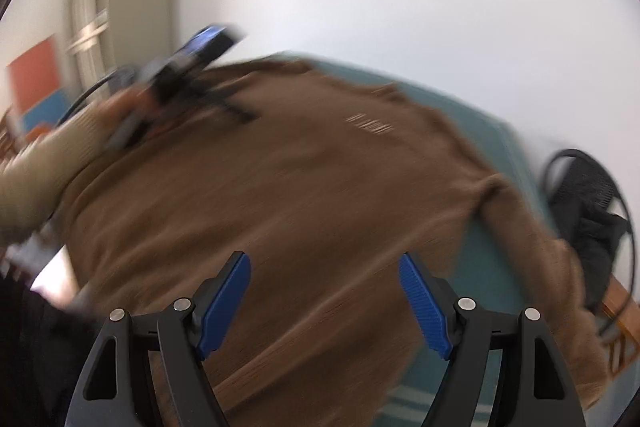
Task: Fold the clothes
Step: 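Move the open right gripper to the sleeve cuff hanging off the table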
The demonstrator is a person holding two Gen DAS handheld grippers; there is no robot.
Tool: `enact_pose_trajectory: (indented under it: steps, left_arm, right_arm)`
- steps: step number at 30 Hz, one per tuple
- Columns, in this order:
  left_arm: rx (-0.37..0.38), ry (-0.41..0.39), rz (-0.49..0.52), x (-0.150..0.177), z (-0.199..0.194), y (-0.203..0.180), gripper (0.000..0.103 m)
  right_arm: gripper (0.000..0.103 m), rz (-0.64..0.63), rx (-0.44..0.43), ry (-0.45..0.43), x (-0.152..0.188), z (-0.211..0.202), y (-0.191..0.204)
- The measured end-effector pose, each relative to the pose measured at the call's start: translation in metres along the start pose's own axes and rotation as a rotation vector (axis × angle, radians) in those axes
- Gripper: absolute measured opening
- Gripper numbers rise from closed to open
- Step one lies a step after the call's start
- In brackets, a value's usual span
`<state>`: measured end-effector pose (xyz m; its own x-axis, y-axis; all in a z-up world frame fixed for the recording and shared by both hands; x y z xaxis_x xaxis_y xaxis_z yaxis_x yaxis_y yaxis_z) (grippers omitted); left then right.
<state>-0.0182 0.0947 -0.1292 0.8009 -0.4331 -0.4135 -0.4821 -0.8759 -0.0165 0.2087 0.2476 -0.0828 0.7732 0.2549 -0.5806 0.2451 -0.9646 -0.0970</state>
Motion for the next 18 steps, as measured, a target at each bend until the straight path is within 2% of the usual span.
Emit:
enact_pose_trajectory:
  steps: [3,4,6,12,18]
  left_arm:
    - [0.004,0.008,0.002,0.000,-0.001,0.001,0.103]
    - [0.003,0.013,0.001,0.001,-0.003,0.001,0.103]
    - [-0.003,0.019,-0.001,0.004,-0.011,0.002,0.103]
    - [0.034,-0.008,0.045,0.032,-0.063,-0.016,0.103]
    - [-0.008,-0.005,0.266,0.075,-0.076,-0.077,0.103]
  right_arm:
    - [0.078,0.003,-0.117,0.080,0.020,0.012,0.009]
    - [0.078,-0.001,-0.132,0.110,0.028,0.016,0.009]
    - [0.079,-0.038,-0.120,0.154,0.045,0.022,0.009]
    - [0.079,-0.034,-0.088,0.166,0.065,0.012,0.000]
    - [0.080,-0.028,-0.078,0.159,0.066,0.011,-0.004]
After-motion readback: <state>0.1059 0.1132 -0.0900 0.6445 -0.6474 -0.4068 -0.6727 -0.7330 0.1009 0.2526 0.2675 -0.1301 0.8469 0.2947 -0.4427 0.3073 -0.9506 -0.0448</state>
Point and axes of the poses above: each gripper's, at about its wrist camera, not at the fingertips, and z roughly the way its jaws point, y to its left, x to its underside, the point moved 5 cm from there along z, roughly the way its jaws point, and after that the axes turned 9 degrees about y, right-handed, at the moved point
